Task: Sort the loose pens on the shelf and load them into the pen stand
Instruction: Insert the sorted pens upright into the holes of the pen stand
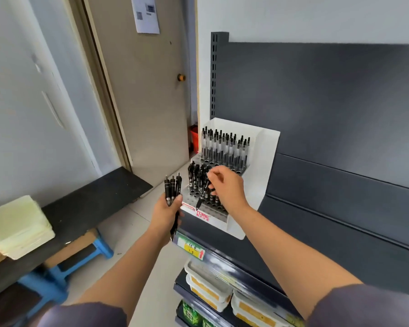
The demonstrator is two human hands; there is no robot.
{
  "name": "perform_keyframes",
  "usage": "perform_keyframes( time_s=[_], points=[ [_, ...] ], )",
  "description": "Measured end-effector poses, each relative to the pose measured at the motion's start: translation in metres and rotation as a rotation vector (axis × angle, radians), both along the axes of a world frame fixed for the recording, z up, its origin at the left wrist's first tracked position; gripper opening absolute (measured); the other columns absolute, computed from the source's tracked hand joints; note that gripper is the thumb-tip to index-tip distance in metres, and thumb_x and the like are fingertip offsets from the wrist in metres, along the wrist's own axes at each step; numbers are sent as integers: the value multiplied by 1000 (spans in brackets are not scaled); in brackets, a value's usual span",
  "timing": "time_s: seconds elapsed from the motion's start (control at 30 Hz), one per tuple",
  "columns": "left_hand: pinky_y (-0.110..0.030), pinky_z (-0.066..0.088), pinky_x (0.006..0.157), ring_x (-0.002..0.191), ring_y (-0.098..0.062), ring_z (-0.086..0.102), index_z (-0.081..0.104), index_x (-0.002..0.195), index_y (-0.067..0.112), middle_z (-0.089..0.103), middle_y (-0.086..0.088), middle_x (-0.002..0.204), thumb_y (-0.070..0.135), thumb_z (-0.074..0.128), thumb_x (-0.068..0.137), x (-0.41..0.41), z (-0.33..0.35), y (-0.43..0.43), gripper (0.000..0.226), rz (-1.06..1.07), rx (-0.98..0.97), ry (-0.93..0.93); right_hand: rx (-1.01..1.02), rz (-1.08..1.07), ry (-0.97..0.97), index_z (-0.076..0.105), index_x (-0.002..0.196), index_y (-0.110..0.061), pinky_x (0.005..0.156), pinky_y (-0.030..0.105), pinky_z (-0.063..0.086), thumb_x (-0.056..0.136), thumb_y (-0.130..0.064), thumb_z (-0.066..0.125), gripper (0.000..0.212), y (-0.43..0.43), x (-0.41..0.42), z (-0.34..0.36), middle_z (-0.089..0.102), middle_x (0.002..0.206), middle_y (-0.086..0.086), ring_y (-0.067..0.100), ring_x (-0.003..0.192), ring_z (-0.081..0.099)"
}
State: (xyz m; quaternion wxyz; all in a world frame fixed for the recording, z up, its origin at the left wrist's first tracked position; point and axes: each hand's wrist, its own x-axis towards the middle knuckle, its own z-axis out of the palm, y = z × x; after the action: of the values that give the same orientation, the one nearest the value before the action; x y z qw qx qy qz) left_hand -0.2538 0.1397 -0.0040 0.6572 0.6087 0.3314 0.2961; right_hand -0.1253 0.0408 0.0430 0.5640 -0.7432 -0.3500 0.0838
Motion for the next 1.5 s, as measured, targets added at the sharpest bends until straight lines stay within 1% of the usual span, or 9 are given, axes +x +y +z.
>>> perform_keyframes(
  time_s=[0.07, 0.23, 0.47, 0.67, 0.8, 0.9, 1.27, 1.4, 1.5],
  points=[
    [-25, 40, 41, 47, -12, 47, 49, 99, 12, 47, -2, 60, 15, 51, 96, 12, 4, 16, 5, -18, -5, -9, -59, 14, -142, 65, 96, -14, 72, 41, 57, 94, -20, 56, 11, 18, 9, 1, 68, 82, 3, 20, 76, 66],
    [-24, 49, 55, 59, -12, 54, 56, 100, 10, 55, -3, 74, 11, 51, 95, 39, 5, 51, 7, -93, 38, -8, -173, 30, -381, 65, 98, -14, 72, 36, 53, 94, -24, 55, 15, 49, 25, -3, 65, 79, -1, 15, 71, 61],
    [-22, 50, 53, 55, -6, 55, 55, 96, 22, 59, 5, 71, 9, 53, 93, 64, -1, 88, 14, -203, 84, -74, -238, -34, -467, 66, 104, -18, 77, 30, 51, 95, -27, 55, 17, 74, 31, -5, 69, 91, -2, 14, 82, 62],
    [-16, 46, 49, 55, 0, 56, 55, 97, 24, 60, 4, 75, 16, 54, 93, 72, -3, 116, 9, -357, 100, -96, -461, -251, -560, 63, 107, -35, 60, 25, 36, 95, -43, 48, 21, 88, 24, -3, 68, 90, -8, 13, 90, 59],
    [-21, 46, 54, 61, -4, 57, 55, 99, 22, 60, 4, 78, 18, 52, 95, 71, -8, 128, 7, -450, 23, -95, -545, -317, -533, 61, 110, -30, 79, 33, 42, 94, -42, 50, 23, 93, 16, -12, 70, 91, -7, 18, 99, 56],
    [-27, 46, 61, 68, -12, 55, 56, 95, 24, 60, 2, 79, 18, 53, 95, 67, -14, 134, 7, -516, -3, -58, -602, -429, -500, 63, 101, -29, 92, 39, 30, 91, -43, 54, 20, 96, 9, -22, 66, 97, -9, 18, 108, 47],
    [-23, 50, 56, 60, -10, 58, 53, 94, 19, 59, -5, 78, 10, 51, 94, 60, -15, 140, 9, -613, -34, -51, -703, -551, -500, 62, 106, -27, 98, 41, 29, 89, -38, 58, 21, 109, 8, -24, 49, 117, -4, 24, 118, 39],
    [-20, 50, 55, 59, -6, 58, 53, 96, 17, 59, -2, 75, 9, 51, 95, 64, -9, 133, 9, -617, -16, -68, -560, -503, -518, 65, 115, -23, 94, 37, 35, 97, -30, 45, 28, 107, 9, -11, 57, 114, -3, 22, 111, 43],
    [-22, 51, 60, 66, -10, 59, 54, 97, 16, 60, -1, 77, 10, 52, 94, 67, -2, 127, 7, -612, 16, -80, -444, -396, -352, 65, 112, -20, 87, 34, 39, 98, -30, 43, 28, 105, 8, 0, 62, 106, -2, 21, 106, 47]
  ],
)
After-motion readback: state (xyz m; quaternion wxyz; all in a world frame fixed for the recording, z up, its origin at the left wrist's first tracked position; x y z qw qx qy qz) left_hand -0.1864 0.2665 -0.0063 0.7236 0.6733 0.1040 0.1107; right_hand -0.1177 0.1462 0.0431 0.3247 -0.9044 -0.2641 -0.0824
